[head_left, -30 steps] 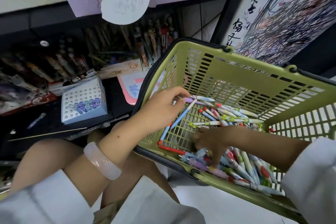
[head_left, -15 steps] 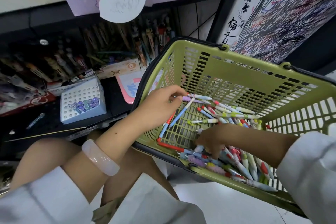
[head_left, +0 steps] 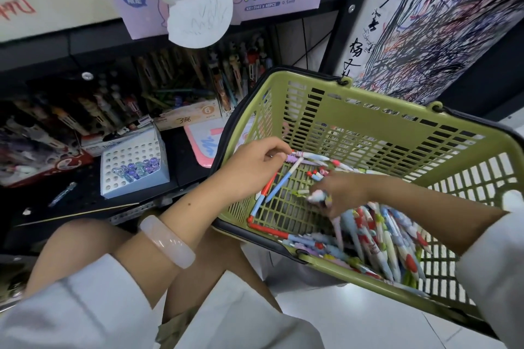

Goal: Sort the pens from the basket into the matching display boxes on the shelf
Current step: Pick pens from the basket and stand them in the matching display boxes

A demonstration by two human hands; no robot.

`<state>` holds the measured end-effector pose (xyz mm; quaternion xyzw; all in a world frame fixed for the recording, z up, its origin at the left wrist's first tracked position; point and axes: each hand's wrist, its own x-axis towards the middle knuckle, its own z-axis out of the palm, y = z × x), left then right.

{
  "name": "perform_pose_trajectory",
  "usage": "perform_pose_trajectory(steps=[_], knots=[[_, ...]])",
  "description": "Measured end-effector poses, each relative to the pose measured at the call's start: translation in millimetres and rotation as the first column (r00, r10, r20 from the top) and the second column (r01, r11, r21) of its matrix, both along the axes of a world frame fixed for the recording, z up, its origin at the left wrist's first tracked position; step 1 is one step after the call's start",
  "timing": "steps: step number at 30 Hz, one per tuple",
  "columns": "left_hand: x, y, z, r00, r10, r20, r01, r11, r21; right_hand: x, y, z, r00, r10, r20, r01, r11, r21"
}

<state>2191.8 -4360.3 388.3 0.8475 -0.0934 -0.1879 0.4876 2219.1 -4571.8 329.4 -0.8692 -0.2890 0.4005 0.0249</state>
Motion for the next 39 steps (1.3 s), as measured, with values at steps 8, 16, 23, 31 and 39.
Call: perform_pose_trajectory(steps=[8, 16, 23, 31, 39], knots=[[-4, -26, 0, 0.970, -0.122, -0.208, 0.087, 0.982, -0.170, 19, 16, 89, 0.846, -0.493, -0.205, 0.495, 0.579, 0.649], [4, -30, 30, 0.962, 0.205, -0.178, -0.266, 0.842, -0.469, 16, 74, 133, 0.675, -0.628, -0.387, 0.518, 0.029, 0.855], [-8, 6, 66, 0.929, 0.368, -0.038, -0.325, 0.763, -0.559, 2, 124, 171, 0.704, -0.507, -0.497, 0.495, -0.151, 0.855], [-19, 66, 102, 0.810, 0.584, 0.051, -0.436, 0.659, -0.613, 2, 159, 202, 0.749, -0.531, -0.396, 0.443, -0.043, 0.895], [-16, 111, 127, 0.817, 0.574, 0.062, -0.414, 0.658, -0.629, 20, 190, 233, 0.791, -0.556, -0.253, 0.272, -0.051, 0.961]])
